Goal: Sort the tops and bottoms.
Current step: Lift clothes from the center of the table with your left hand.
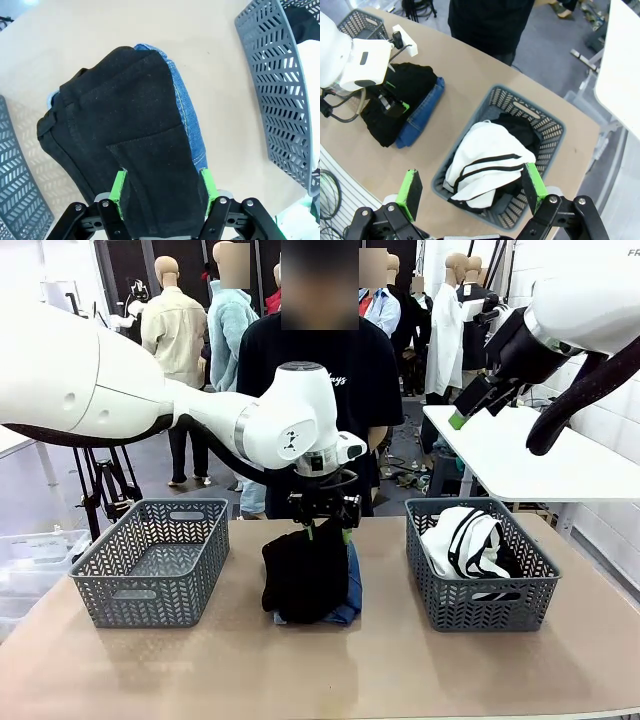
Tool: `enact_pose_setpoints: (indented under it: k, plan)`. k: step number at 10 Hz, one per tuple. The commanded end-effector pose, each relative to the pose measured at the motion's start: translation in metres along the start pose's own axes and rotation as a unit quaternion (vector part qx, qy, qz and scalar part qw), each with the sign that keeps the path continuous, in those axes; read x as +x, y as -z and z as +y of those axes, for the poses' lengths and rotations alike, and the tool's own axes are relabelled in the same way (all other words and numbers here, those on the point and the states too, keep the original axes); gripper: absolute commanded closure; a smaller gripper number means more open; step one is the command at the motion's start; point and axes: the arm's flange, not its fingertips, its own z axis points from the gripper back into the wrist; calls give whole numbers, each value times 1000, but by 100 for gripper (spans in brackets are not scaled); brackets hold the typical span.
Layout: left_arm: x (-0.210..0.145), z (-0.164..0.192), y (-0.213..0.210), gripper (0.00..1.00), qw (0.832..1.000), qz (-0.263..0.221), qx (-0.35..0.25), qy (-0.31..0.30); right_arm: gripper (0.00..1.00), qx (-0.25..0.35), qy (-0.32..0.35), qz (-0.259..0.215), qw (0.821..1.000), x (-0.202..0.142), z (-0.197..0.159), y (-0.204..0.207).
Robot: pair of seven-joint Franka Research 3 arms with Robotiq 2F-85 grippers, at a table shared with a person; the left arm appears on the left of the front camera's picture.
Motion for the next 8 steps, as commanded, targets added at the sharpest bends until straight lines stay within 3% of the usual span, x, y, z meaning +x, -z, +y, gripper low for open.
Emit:
enact_pose_setpoints:
  k: [1,8]
  plan:
    - [-3,-1,10,28,1000,4,-7,-16,0,1,0,2,1000,0,0,1]
    - [3,3,27,28,998,55,-21,-18,0,1,0,2,1000,0,0,1]
